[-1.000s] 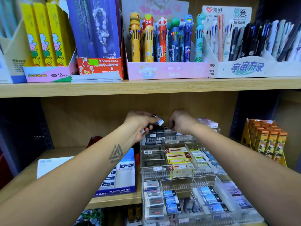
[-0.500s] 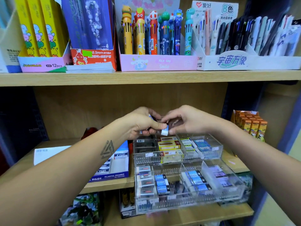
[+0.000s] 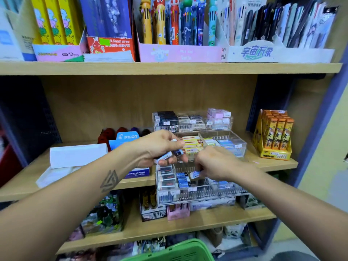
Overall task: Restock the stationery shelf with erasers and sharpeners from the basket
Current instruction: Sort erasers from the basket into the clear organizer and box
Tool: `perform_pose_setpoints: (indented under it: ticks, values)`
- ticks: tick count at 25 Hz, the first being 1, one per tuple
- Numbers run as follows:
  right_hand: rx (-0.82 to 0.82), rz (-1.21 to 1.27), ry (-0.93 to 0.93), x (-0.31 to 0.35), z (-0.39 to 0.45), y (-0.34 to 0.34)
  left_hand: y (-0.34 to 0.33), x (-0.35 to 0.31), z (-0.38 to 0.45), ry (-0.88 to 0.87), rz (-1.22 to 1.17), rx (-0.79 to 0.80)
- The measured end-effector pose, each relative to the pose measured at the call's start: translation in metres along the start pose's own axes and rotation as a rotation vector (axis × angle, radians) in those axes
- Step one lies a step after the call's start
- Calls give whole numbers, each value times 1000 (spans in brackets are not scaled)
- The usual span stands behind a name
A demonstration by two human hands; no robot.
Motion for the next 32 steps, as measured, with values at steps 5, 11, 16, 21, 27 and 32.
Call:
perform_pose_setpoints:
  ticks: [5,11,16,21,27,32]
  values:
    - [8,-195,31,19,1,-5,-4,13,-1,12,79,13]
    - [-1,-302,136,20,3,-7,-9,26,4,78,55,112]
    - [-76,273,4,-4,9,5,-1,25,3,80,153,7]
    - [-118,942,47,-12,-4,16,2,25,2,36,136,-122]
    - [-241,831,0,-14,0,9,-1,24,-1,63,-23,-164]
    - [-217,840,19,-10,-2,1,0,31,-3,114,-77,-179]
Point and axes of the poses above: each hand's wrist, its own z-axis towards the middle knuckle, its own y-axis out of the back of the hand, x = y × z, the point moved 4 cm from there along z, towards the middle knuckle
